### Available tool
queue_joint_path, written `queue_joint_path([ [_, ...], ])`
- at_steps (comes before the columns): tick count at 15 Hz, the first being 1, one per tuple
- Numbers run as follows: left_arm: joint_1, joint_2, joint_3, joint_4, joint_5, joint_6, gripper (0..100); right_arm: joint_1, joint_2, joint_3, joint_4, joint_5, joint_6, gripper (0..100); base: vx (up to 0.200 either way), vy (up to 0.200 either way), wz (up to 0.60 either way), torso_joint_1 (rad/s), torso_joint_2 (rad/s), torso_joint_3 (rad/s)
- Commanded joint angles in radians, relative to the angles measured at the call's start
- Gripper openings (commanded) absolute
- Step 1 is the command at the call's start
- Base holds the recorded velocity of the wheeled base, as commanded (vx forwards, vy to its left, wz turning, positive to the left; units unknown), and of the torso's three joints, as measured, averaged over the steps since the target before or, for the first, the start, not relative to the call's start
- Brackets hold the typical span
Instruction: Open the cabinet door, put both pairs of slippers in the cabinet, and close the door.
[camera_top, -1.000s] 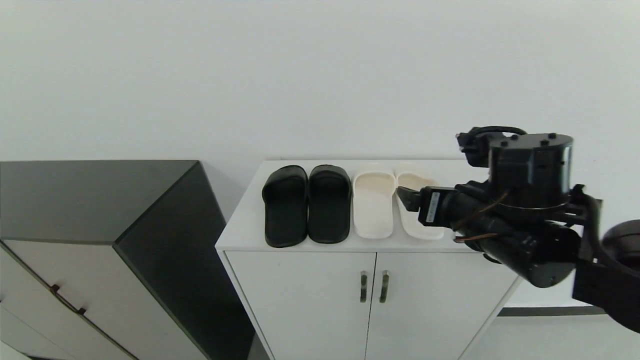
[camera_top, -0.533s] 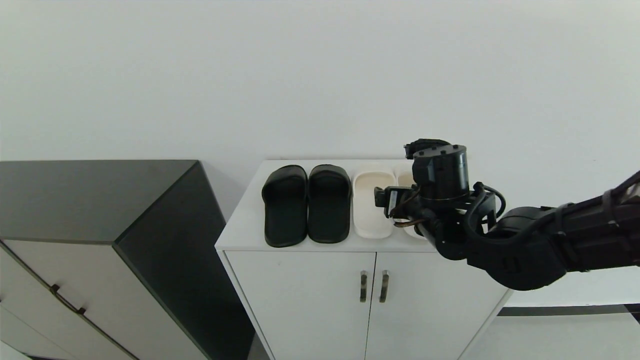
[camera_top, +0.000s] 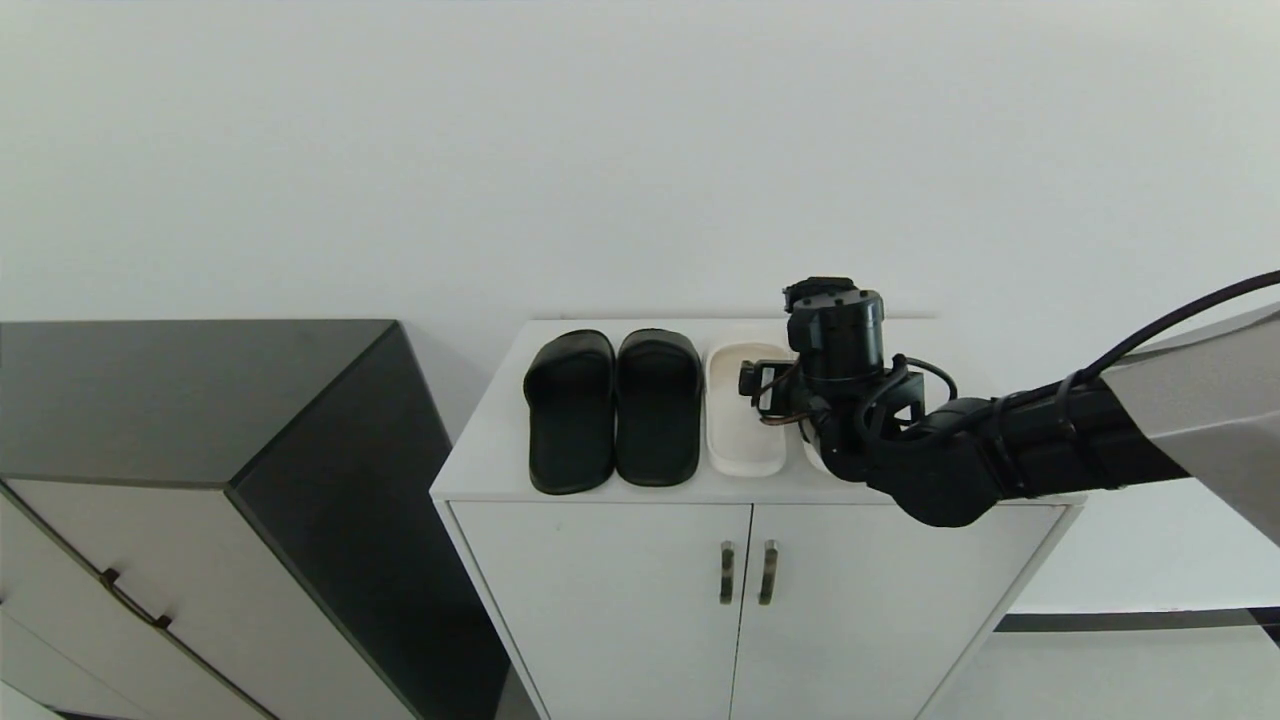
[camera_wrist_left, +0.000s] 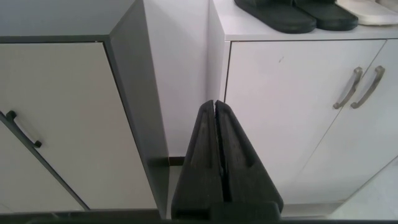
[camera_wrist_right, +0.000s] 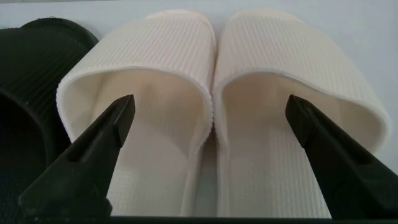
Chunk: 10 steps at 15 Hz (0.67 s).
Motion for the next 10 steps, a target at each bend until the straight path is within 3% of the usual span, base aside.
queue_joint_path([
  [1, 0.0, 0.001, 0.0, 0.0, 0.0, -0.001, 0, -0.004, 0.037, -0.038, -0.001, 0.0, -0.007, 100, 0.0, 0.0, 0.0, 0.0, 0.0, 0.0],
  [2, 0.0, 0.001, 0.0, 0.0, 0.0, -0.001, 0, -0.004, 0.043, -0.04, -0.001, 0.0, -0.009, 0, 0.0, 0.0, 0.0, 0.0, 0.0, 0.0],
  [10, 0.0, 0.001, 0.0, 0.0, 0.0, -0.001, 0, -0.005, -0.028, 0.001, -0.001, -0.005, -0.029, 0, 0.0, 0.0, 0.0, 0.0, 0.0, 0.0],
])
